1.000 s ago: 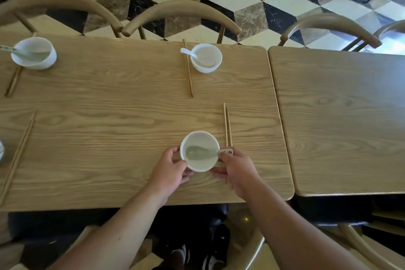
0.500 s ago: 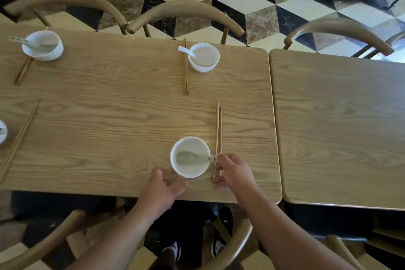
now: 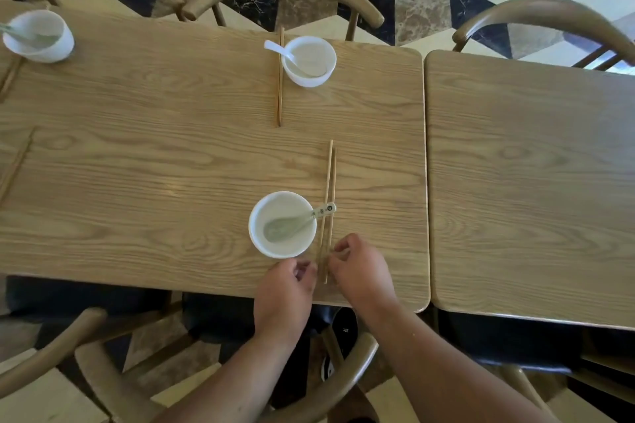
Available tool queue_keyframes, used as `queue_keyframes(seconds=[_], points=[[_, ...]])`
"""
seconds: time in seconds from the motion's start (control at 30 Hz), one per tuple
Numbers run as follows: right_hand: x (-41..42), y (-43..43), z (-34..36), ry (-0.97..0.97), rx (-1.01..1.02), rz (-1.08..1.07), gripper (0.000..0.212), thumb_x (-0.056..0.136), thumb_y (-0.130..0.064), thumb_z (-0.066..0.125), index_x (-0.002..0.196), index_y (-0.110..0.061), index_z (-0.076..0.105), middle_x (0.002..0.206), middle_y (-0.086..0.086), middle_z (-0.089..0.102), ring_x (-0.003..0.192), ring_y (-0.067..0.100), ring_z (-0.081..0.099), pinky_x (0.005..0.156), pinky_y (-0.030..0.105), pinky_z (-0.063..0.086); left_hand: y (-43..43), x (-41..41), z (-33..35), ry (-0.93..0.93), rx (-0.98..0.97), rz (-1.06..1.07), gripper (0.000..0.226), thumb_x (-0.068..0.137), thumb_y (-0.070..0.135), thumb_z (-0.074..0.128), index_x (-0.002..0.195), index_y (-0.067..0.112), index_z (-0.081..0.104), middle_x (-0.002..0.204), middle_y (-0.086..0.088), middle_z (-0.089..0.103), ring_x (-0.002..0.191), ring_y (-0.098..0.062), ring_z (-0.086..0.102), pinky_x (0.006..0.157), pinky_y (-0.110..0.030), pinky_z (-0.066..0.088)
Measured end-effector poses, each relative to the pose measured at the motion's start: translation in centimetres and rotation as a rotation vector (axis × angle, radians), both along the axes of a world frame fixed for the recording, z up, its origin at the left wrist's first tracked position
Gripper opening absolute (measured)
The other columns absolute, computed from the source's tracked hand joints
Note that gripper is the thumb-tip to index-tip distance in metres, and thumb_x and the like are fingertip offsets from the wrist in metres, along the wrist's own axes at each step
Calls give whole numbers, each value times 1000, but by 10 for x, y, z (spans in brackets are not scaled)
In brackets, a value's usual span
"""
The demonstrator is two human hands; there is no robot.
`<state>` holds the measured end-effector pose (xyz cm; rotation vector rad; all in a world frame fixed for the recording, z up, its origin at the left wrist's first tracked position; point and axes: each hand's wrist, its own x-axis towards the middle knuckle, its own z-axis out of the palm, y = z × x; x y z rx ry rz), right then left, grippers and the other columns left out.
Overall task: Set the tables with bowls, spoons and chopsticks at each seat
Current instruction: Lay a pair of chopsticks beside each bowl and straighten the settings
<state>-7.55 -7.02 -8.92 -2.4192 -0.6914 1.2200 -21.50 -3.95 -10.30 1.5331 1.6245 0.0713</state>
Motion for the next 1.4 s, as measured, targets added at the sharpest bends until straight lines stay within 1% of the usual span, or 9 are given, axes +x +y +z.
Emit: queue_keyframes(seconds=[0.1, 0.33, 0.43, 0.57, 0.77, 0.97, 1.2, 1.3, 1.4], points=[[1, 1, -2, 6, -7, 14, 14, 95, -27, 67, 108, -24, 63, 80, -6, 74, 71, 12, 70, 67, 34, 59, 1, -4, -5, -46, -50, 71, 13, 101, 45, 66, 94, 35, 72, 84, 15, 76, 81, -3, 71, 68, -23, 49], [4, 3, 5, 45, 58, -7, 15, 95, -32, 64, 109, -28, 64, 85, -5, 74, 72, 20, 74, 73, 46, 65, 21, -30, 4, -73, -98, 237, 19, 93, 43, 70, 82, 28, 69, 75, 9, 75, 77, -14, 75, 77, -41, 60], [6, 15, 19, 112, 199, -177, 23, 93, -39, 59, 114, -36, 64, 81, -3, 74, 73, 26, 75, 76, 51, 65, 32, -39, 17, -196, -115, 400, 17, 86, 37, 69, 98, 27, 62, 82, 4, 74, 76, -23, 75, 75, -50, 64], [11, 46, 28, 148, 286, -208, 47, 89, -59, 61, 131, -40, 62, 86, -21, 72, 81, 19, 76, 80, 53, 65, 54, -43, 21, -419, -186, 480, 36, 99, 21, 67, 132, 28, 53, 111, -3, 72, 81, -24, 78, 78, -46, 67], [1, 57, 25, 103, 155, -84, 12, 98, -36, 64, 100, -31, 75, 78, -3, 79, 68, 20, 79, 72, 49, 68, 78, -44, 19, -533, -405, 468, 37, 105, 10, 55, 139, 26, 53, 123, -13, 73, 87, -25, 83, 74, -34, 65], [-17, 44, 14, 370, 154, -316, 20, 106, -22, 61, 122, -14, 70, 103, 10, 79, 73, 24, 82, 72, 41, 68, 83, -52, 19, -552, -409, 430, 39, 106, 6, 54, 142, 22, 55, 121, -12, 73, 84, -18, 83, 82, -38, 67], [-26, 70, 13, 374, 152, -296, 21, 104, -21, 60, 119, -13, 73, 96, 11, 82, 74, 25, 82, 81, 49, 68, 101, -60, 17, -549, -372, 450, 37, 104, 7, 56, 138, 19, 58, 120, -18, 74, 102, -29, 78, 73, -33, 66], [-24, 72, 19, 343, 149, -279, 18, 101, -28, 62, 111, -19, 75, 98, 5, 81, 71, 22, 81, 78, 48, 69, 102, -61, 27, -524, -332, 424, 31, 103, 14, 62, 132, 22, 57, 110, -12, 75, 87, -23, 77, 66, -30, 65], [-12, 56, 23, 165, 155, -297, 18, 97, -36, 59, 95, -26, 73, 85, 1, 79, 68, 25, 79, 70, 52, 68, 84, -72, 30, -265, -214, 323, 37, 93, 44, 75, 118, 21, 60, 92, -2, 73, 62, -17, 68, 59, -35, 60]])
